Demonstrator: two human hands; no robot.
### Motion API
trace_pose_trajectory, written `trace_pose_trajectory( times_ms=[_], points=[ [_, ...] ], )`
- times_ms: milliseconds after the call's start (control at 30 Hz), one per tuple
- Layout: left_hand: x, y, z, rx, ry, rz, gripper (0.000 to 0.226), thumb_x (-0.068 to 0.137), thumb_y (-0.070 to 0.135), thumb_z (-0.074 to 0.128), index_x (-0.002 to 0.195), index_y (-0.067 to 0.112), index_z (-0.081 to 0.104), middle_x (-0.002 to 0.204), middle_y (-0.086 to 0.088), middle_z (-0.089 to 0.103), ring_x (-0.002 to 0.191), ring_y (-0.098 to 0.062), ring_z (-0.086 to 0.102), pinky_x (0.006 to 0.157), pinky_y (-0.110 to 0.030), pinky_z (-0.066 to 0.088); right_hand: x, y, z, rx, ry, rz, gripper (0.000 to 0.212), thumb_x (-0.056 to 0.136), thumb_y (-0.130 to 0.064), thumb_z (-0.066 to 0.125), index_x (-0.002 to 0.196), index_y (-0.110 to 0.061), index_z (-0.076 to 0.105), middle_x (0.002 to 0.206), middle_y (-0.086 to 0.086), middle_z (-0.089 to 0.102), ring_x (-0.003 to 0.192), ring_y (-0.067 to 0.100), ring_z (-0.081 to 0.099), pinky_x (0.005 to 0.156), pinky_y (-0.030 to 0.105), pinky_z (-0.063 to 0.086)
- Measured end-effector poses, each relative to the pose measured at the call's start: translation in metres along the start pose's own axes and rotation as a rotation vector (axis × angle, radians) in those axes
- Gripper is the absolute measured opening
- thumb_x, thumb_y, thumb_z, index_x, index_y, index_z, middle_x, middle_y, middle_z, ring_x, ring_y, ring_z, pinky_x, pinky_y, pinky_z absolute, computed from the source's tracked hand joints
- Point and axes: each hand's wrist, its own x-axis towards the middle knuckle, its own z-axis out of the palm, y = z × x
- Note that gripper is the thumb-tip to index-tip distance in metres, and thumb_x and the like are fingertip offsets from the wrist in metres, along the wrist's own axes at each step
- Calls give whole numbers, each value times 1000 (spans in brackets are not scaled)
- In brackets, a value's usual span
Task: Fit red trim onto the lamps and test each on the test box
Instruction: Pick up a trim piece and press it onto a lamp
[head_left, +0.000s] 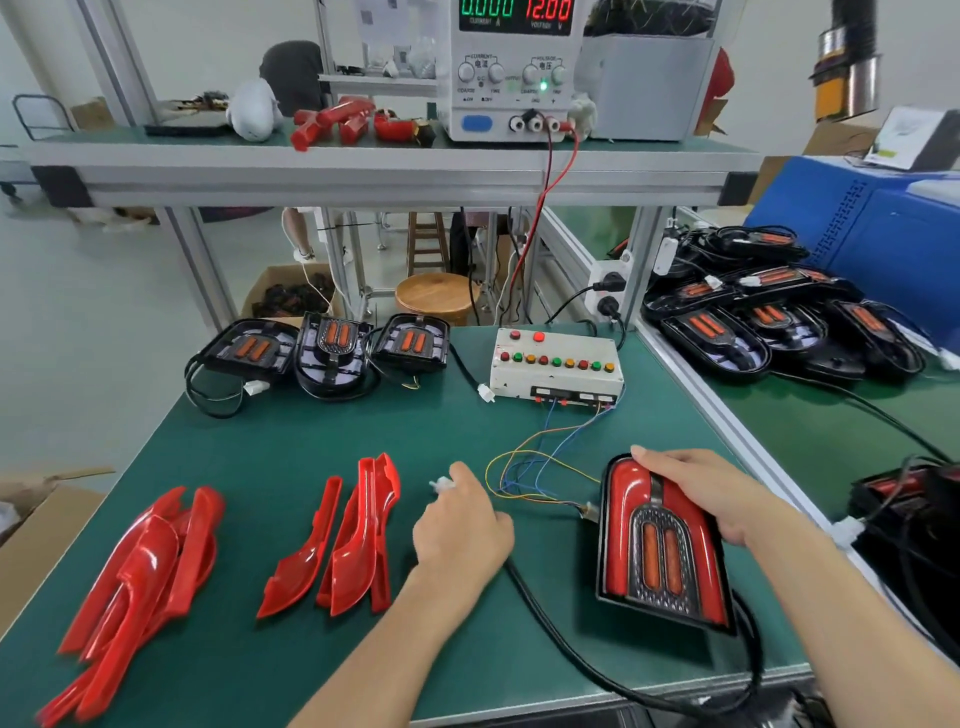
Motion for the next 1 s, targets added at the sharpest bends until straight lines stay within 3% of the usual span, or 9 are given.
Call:
trace_pose_trajectory(
  times_ms=[100, 200, 333, 500, 600, 667, 800, 867, 1000],
  points=[
    [-1, -5, -7, -52, -19, -14, 38, 88, 16, 55, 119, 14, 34, 115, -13, 57, 87, -31, 51, 72, -35, 37, 8, 0, -8, -16, 51, 30, 52, 81, -50, 79, 108, -6, 72, 89, 20, 78, 72, 33, 77, 63, 40, 62],
    [-11, -9, -12, -232, 23, -2, 46, 87, 17, 55, 131, 23, 46, 92, -1, 58, 87, -26, 49, 75, -33, 39, 14, 0, -15, -38, 129, 41, 47, 84, -46, 79, 108, -6, 71, 88, 19, 78, 70, 33, 77, 60, 39, 61],
    [-29, -5, -14, -526, 44, 46, 11, 87, 15, 56, 85, 22, 64, 58, -2, 64, 67, -25, 66, 74, -40, 55, 19, 1, -21, -141, 237, 36, 46, 86, -47, 77, 101, -5, 73, 79, 13, 79, 65, 28, 76, 55, 30, 58],
    [-36, 3, -9, -630, -75, 166, 14, 94, 14, 57, 86, 18, 67, 69, 6, 75, 70, -16, 74, 77, -38, 59, 23, -1, -17, -474, 326, -44, 48, 91, -56, 68, 94, -8, 74, 99, 13, 75, 91, 29, 69, 90, 41, 56],
    [-35, 6, -6, -606, -84, 232, 14, 95, 13, 58, 88, 20, 67, 71, 9, 76, 71, -8, 74, 79, -34, 58, 9, -14, -7, -717, 402, -125, 56, 95, -57, 60, 126, -11, 69, 133, 12, 66, 122, 32, 60, 107, 42, 46],
    [-33, 8, -7, -607, -85, 260, 16, 96, 12, 57, 89, 22, 67, 72, 7, 76, 71, -9, 73, 77, -35, 58, -7, -25, 10, -765, 513, -333, 51, 96, -51, 61, 132, -16, 67, 137, 7, 64, 128, 28, 57, 110, 42, 42],
    [-26, 18, -13, -589, -33, 325, 19, 98, 10, 53, 90, 20, 67, 72, 5, 74, 72, -15, 71, 73, -38, 56, -48, -35, 65, -734, 186, -660, 33, 94, -38, 67, 126, -34, 68, 100, -25, 70, 72, -21, 54, 97, 31, 43],
    [-20, 23, -18, -586, 10, 355, 22, 98, 8, 50, 94, 18, 69, 77, 3, 74, 75, -16, 72, 74, -38, 57, -54, -32, 80, -773, 33, -663, 33, 96, -34, 64, 129, -36, 65, 98, -21, 73, 65, -16, 55, 89, 26, 44],
    [-15, 26, -24, -673, -52, 438, 31, 104, 9, 39, 112, 21, 66, 87, 5, 74, 79, -2, 73, 83, -35, 60, -48, -35, 74, -660, -2, -666, 22, 98, -30, 63, 119, -36, 67, 88, -17, 71, 79, 2, 63, 76, 25, 49]
  ],
)
